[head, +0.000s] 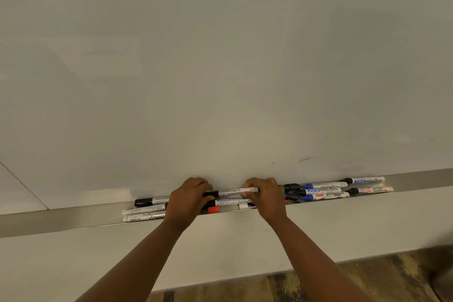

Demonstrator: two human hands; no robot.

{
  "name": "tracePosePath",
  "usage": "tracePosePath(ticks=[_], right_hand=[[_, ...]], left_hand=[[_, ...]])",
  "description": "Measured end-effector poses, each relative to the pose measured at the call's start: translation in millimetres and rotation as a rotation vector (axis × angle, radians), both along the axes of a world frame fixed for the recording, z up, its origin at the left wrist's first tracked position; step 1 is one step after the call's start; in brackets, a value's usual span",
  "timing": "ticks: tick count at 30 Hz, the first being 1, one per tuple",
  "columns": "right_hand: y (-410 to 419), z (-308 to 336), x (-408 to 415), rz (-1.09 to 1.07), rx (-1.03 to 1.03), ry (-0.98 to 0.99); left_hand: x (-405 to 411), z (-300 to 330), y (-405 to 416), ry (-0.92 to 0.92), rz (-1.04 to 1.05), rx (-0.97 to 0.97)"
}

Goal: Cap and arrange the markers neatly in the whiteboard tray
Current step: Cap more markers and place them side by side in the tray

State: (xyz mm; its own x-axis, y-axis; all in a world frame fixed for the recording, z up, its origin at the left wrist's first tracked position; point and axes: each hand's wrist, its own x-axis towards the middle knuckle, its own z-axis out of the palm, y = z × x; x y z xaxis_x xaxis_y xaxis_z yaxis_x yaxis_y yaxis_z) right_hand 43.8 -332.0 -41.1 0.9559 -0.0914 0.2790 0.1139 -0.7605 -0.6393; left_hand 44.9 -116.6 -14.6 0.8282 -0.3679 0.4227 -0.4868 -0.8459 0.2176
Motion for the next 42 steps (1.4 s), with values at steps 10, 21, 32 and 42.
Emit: tracePosePath(ticks=[10, 21, 32, 42], right_hand=[[-13, 15, -6, 0.067, -0.069, -0.016], [-64, 44, -16, 0.139, -0.347, 0.324], [-49, 36, -18, 0.271, -0.490, 0.309], [-38, 38, -21, 0.223, 0.381, 0.166]], left_hand=[[0, -7, -9, 0.208, -0.072, 0.022], [-2, 12, -18, 0.339, -0.079, 0.222], [-7, 8, -18, 0.413, -0.037, 0.092], [-8, 10, -17, 0.529, -0.004, -0.347]])
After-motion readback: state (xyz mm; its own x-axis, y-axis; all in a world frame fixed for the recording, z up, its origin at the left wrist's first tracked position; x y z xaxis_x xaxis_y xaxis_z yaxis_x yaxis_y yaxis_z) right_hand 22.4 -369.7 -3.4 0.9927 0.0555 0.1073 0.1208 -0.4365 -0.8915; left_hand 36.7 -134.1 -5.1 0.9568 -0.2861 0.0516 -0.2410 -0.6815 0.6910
